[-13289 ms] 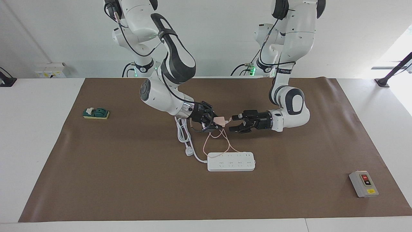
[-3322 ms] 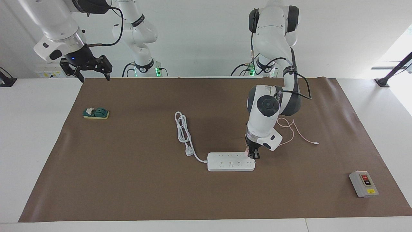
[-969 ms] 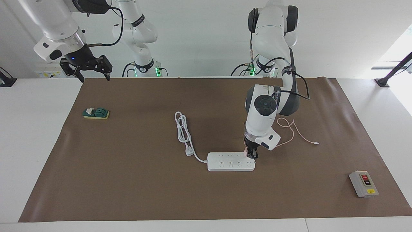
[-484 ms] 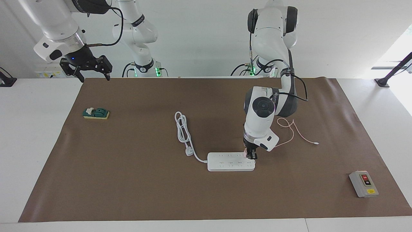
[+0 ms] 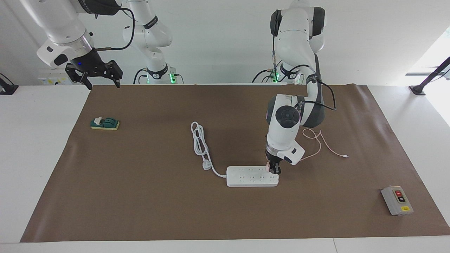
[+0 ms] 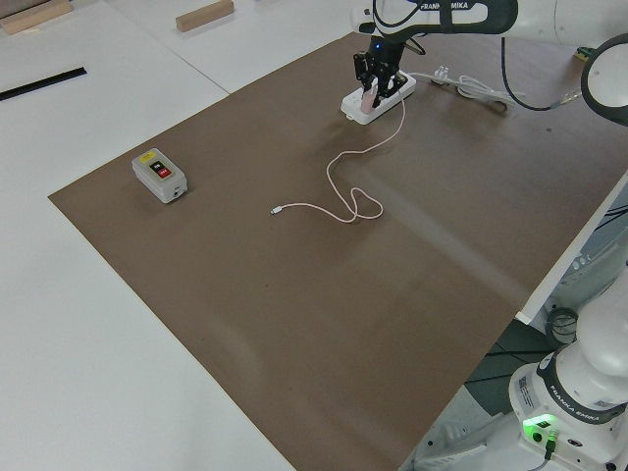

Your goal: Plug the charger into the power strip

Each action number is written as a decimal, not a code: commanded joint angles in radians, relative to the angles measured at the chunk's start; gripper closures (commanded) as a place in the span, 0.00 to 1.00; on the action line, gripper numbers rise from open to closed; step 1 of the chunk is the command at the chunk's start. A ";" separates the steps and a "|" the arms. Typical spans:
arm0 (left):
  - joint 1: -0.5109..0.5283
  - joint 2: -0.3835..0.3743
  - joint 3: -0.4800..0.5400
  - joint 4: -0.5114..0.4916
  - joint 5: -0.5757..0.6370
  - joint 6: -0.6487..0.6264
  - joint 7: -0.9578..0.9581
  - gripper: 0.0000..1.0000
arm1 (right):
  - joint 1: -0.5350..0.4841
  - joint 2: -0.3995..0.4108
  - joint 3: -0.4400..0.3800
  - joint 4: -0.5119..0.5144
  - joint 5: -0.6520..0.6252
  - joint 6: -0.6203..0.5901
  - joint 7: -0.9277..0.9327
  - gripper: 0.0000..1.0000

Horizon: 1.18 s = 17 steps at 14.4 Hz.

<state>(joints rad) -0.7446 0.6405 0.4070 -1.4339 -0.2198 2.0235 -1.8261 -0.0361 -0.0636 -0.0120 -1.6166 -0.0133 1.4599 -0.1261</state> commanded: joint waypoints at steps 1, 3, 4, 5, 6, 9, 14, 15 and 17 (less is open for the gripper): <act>-0.019 0.030 -0.008 -0.030 -0.004 0.017 -0.007 1.00 | -0.021 -0.005 0.014 -0.003 -0.004 -0.006 0.003 0.00; -0.019 0.039 -0.017 -0.026 -0.004 0.017 -0.010 1.00 | -0.021 -0.005 0.014 -0.003 -0.004 -0.006 0.003 0.00; -0.019 0.039 -0.022 -0.028 -0.004 0.015 -0.010 1.00 | -0.021 -0.005 0.014 -0.003 -0.004 -0.006 0.003 0.00; -0.019 0.044 -0.025 -0.028 -0.004 0.017 -0.009 1.00 | -0.019 -0.005 0.014 -0.003 -0.004 -0.006 0.003 0.00; -0.018 0.062 -0.030 -0.025 -0.006 0.021 -0.009 1.00 | -0.021 -0.005 0.014 -0.003 -0.004 -0.006 0.003 0.00; -0.015 0.070 -0.034 -0.020 -0.023 0.023 -0.001 1.00 | -0.021 -0.005 0.014 -0.003 -0.004 -0.006 0.003 0.00; -0.006 0.073 -0.060 -0.019 -0.030 0.031 0.018 1.00 | -0.021 -0.005 0.014 -0.003 -0.004 -0.006 0.003 0.00; -0.002 0.070 -0.059 -0.016 -0.030 0.029 0.019 1.00 | -0.021 -0.005 0.014 -0.003 -0.004 -0.006 0.003 0.00; 0.008 0.061 -0.059 -0.007 -0.032 0.018 0.030 1.00 | -0.021 -0.005 0.014 -0.003 -0.004 -0.006 0.003 0.00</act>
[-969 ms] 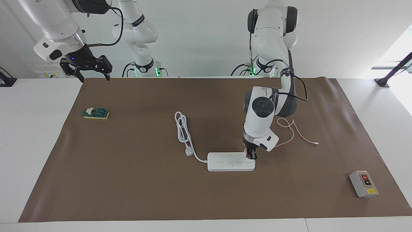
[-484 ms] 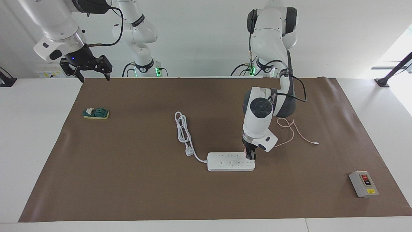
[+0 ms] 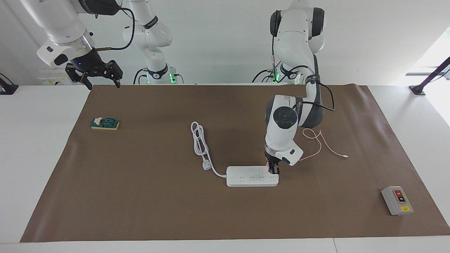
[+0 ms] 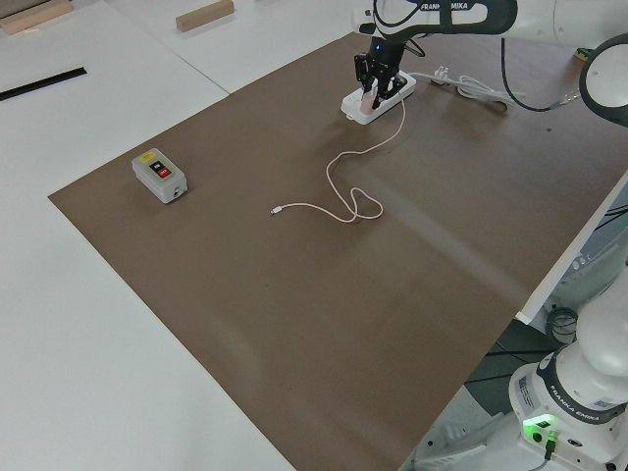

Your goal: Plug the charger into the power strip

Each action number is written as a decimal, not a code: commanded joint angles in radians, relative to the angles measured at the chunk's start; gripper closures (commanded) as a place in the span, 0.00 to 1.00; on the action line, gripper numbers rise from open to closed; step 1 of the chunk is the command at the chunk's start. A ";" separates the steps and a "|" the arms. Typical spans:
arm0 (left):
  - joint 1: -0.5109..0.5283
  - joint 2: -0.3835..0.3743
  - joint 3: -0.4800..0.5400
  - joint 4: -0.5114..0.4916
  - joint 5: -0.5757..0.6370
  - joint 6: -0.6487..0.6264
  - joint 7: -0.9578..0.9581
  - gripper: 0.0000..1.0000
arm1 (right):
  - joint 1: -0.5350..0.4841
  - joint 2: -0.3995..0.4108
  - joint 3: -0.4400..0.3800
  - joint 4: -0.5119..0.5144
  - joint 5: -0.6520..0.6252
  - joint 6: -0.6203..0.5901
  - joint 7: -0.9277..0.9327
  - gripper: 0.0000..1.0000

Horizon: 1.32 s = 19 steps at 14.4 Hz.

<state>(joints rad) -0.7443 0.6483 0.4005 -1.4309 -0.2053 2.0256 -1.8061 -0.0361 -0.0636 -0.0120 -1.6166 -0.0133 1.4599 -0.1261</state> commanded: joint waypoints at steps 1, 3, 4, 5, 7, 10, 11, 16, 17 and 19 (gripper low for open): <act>0.017 0.039 -0.052 -0.010 -0.046 0.013 0.013 1.00 | -0.021 -0.005 0.014 -0.003 -0.004 -0.006 0.003 0.00; 0.042 0.004 -0.052 -0.005 -0.046 0.001 0.019 0.76 | -0.021 -0.005 0.014 -0.003 -0.004 -0.006 0.003 0.00; 0.054 -0.013 -0.052 0.013 -0.045 -0.016 0.007 0.18 | -0.021 -0.005 0.014 -0.002 -0.004 -0.006 0.003 0.00; 0.065 -0.021 -0.045 0.042 -0.046 -0.057 0.011 0.00 | -0.021 -0.005 0.014 -0.002 -0.004 -0.006 0.003 0.00; 0.080 -0.035 -0.029 0.091 -0.043 -0.131 0.011 0.00 | -0.021 -0.005 0.014 -0.003 -0.004 -0.006 0.003 0.00; 0.103 -0.085 -0.023 0.109 -0.031 -0.146 0.025 0.00 | -0.021 -0.005 0.014 -0.003 -0.004 -0.006 0.003 0.00; 0.103 -0.101 -0.011 0.109 -0.010 -0.148 0.062 0.00 | -0.021 -0.005 0.014 -0.003 -0.004 -0.006 0.003 0.00; 0.106 -0.179 0.026 0.106 0.098 -0.203 0.394 0.01 | -0.021 -0.005 0.014 -0.003 -0.004 -0.006 0.003 0.00; 0.137 -0.194 0.035 0.107 0.098 -0.237 0.489 0.01 | -0.021 -0.005 0.014 -0.002 -0.004 -0.006 0.003 0.00; 0.157 -0.219 0.047 0.107 0.098 -0.272 0.667 0.00 | -0.019 -0.005 0.014 -0.002 -0.004 -0.006 0.003 0.00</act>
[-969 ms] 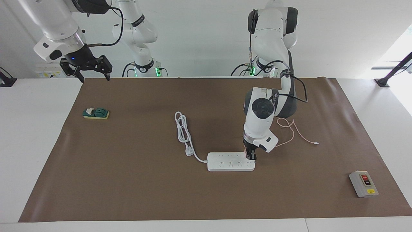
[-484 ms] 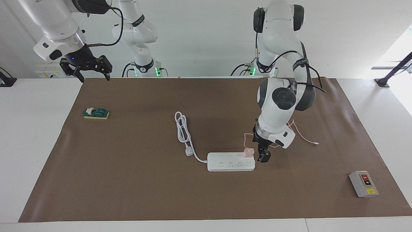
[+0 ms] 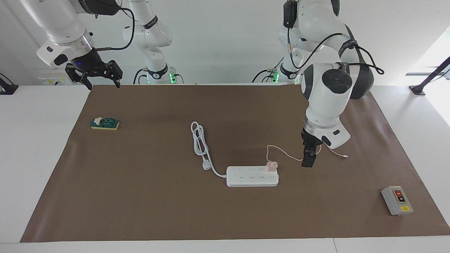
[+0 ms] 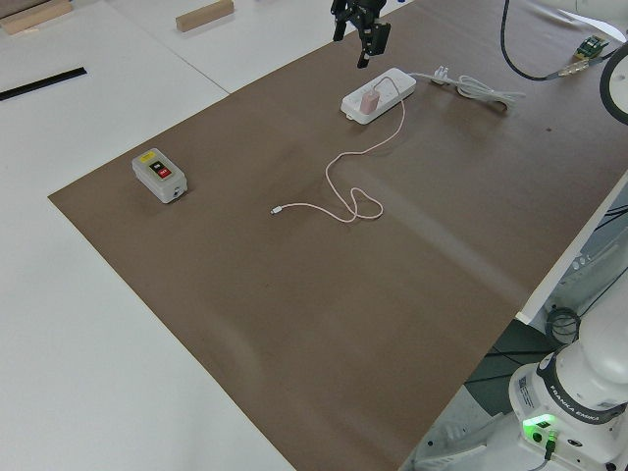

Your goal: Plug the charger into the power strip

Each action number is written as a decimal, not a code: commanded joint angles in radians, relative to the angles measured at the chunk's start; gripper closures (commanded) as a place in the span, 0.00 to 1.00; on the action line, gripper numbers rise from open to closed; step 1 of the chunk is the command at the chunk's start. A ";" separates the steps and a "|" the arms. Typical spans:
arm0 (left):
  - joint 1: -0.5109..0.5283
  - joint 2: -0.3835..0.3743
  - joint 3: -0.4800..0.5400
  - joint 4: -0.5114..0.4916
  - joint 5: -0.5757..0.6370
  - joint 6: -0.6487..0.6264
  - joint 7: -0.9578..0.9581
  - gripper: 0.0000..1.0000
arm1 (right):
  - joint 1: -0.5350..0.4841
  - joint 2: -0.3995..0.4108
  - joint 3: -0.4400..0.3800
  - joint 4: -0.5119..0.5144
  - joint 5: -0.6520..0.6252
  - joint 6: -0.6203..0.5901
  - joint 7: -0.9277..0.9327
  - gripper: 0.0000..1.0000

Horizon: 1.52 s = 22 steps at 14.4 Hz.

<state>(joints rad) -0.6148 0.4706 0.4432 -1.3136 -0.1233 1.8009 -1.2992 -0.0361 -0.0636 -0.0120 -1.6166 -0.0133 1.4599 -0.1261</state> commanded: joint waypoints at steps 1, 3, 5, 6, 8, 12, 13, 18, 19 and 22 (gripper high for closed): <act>0.046 -0.050 0.014 -0.010 0.016 -0.055 0.231 0.00 | -0.021 -0.005 0.014 -0.003 -0.004 -0.006 0.003 0.00; 0.085 -0.069 0.015 -0.010 0.014 -0.070 0.360 0.00 | -0.021 -0.005 0.014 -0.003 -0.004 -0.006 0.003 0.00; 0.125 -0.092 0.017 -0.010 0.016 -0.109 0.511 0.00 | -0.021 -0.005 0.014 -0.003 -0.004 -0.006 0.003 0.00; 0.153 -0.113 0.017 -0.010 0.014 -0.133 0.617 0.00 | -0.021 -0.005 0.014 -0.003 -0.004 -0.006 0.003 0.00; 0.208 -0.148 0.017 -0.012 0.014 -0.179 0.809 0.00 | -0.021 -0.005 0.014 -0.002 -0.004 -0.006 0.003 0.00; 0.222 -0.205 0.015 -0.015 0.016 -0.258 0.977 0.00 | -0.021 -0.005 0.014 -0.003 -0.004 -0.006 0.003 0.00; 0.221 -0.229 0.015 -0.019 0.016 -0.270 0.977 0.00 | -0.021 -0.005 0.014 -0.002 -0.004 -0.006 0.003 0.00; 0.230 -0.311 0.014 -0.013 0.016 -0.275 0.969 0.00 | -0.019 -0.005 0.014 -0.003 -0.004 -0.006 0.003 0.00; 0.250 -0.316 0.005 -0.015 0.016 -0.268 0.977 0.00 | -0.021 -0.005 0.014 -0.003 -0.004 -0.006 0.003 0.00; 0.349 -0.380 -0.093 -0.067 0.019 -0.278 1.070 0.00 | -0.021 -0.005 0.014 -0.003 -0.004 -0.006 0.003 0.00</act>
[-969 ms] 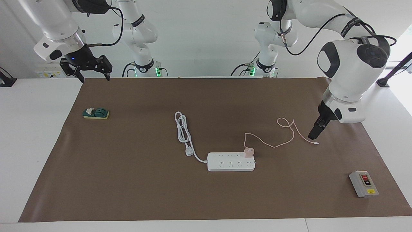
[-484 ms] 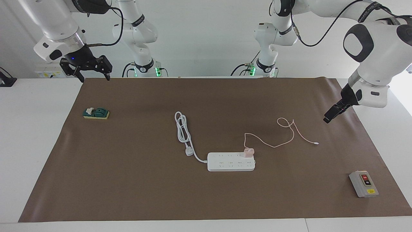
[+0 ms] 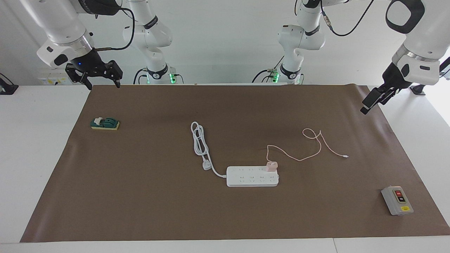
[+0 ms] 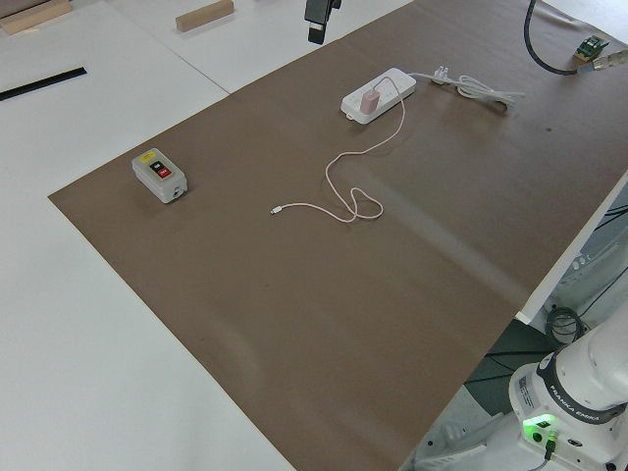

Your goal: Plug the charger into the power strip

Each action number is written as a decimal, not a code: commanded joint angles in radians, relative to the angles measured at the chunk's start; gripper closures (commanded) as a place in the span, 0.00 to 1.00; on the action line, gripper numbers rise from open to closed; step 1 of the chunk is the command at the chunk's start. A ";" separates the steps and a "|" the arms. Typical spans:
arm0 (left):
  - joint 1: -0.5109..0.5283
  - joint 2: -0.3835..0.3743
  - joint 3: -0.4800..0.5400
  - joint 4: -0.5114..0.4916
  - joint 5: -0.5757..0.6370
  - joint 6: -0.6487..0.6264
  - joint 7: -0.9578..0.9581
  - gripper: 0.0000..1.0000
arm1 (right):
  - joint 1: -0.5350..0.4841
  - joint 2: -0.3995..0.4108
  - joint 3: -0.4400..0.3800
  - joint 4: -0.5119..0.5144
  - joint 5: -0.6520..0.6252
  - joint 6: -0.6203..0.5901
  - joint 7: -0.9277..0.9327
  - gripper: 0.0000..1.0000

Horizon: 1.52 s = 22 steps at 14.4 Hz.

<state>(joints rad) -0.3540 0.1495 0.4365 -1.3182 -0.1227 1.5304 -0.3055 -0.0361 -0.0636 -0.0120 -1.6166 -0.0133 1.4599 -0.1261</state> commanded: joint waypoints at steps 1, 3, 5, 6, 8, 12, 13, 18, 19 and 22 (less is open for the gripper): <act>0.157 -0.064 -0.154 -0.065 0.028 -0.007 0.135 0.00 | -0.021 -0.005 0.014 -0.003 -0.004 -0.006 0.003 0.00; 0.284 -0.065 -0.281 -0.071 0.055 -0.006 0.183 0.00 | -0.021 -0.005 0.014 -0.003 -0.004 -0.006 0.003 0.00; 0.323 -0.102 -0.308 -0.107 0.055 -0.004 0.180 0.00 | -0.021 -0.005 0.014 -0.002 -0.004 -0.007 0.003 0.00; 0.328 -0.141 -0.314 -0.151 0.054 -0.006 0.166 0.00 | -0.021 -0.005 0.014 -0.002 -0.004 -0.006 0.003 0.00; 0.329 -0.198 -0.317 -0.228 0.055 -0.006 0.094 0.00 | -0.021 -0.005 0.014 -0.003 -0.004 -0.007 0.003 0.00; 0.343 -0.202 -0.350 -0.236 0.057 -0.050 0.107 0.00 | -0.022 -0.005 0.014 -0.002 -0.004 -0.006 0.003 0.00; 0.361 -0.197 -0.384 -0.236 0.061 -0.046 0.127 0.00 | -0.022 -0.005 0.014 -0.002 -0.004 -0.006 0.003 0.00; 0.365 -0.177 -0.467 -0.248 0.129 -0.035 0.180 0.00 | -0.022 -0.005 0.014 -0.003 -0.004 -0.006 0.003 0.00; 0.356 -0.176 -0.473 -0.248 0.129 -0.036 0.177 0.00 | -0.022 -0.005 0.014 -0.003 -0.004 -0.006 0.003 0.00; 0.349 -0.176 -0.492 -0.259 0.135 -0.024 0.216 0.00 | -0.022 -0.005 0.014 -0.003 -0.004 -0.006 0.003 0.00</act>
<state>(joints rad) 0.0039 -0.0154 -0.0505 -1.5541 -0.0123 1.4929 -0.1355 -0.0368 -0.0636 -0.0120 -1.6166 -0.0133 1.4598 -0.1261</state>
